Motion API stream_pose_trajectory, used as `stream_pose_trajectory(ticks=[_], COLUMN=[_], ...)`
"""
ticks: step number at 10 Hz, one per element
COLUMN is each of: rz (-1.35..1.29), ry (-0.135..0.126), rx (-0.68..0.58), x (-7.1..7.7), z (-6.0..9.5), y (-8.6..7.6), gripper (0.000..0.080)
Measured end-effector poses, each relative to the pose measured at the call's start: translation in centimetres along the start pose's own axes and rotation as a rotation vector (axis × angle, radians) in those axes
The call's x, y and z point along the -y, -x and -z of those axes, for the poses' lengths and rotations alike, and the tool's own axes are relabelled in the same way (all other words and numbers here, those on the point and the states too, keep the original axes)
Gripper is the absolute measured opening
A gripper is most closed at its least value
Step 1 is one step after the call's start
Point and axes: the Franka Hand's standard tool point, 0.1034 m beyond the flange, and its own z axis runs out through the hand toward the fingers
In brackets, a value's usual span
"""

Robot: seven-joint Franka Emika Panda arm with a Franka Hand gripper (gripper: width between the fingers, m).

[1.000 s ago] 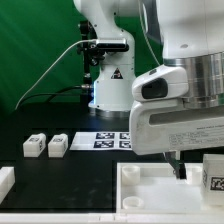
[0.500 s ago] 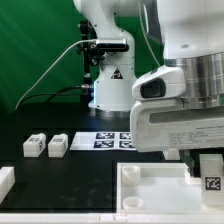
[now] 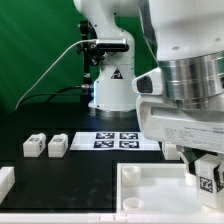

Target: Assemble one leg

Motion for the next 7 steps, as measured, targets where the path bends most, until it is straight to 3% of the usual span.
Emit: stream_pose_trajectory(ticks=[3, 4, 6, 7], rz=[-0.488, -0.564, -0.477, -0.434], ry=[-0.016, -0.014, -0.016, -0.015], rx=[0.054, 0.058, 0.057, 0.054], x=[-0.10, -0.05, -0.08, -0.08], z=[-0.15, -0.18, -0.24, -0.25], y=[0.41, 0.53, 0.53, 0.60], gripper=[0.0294, 0.0294, 0.0300, 0.0529])
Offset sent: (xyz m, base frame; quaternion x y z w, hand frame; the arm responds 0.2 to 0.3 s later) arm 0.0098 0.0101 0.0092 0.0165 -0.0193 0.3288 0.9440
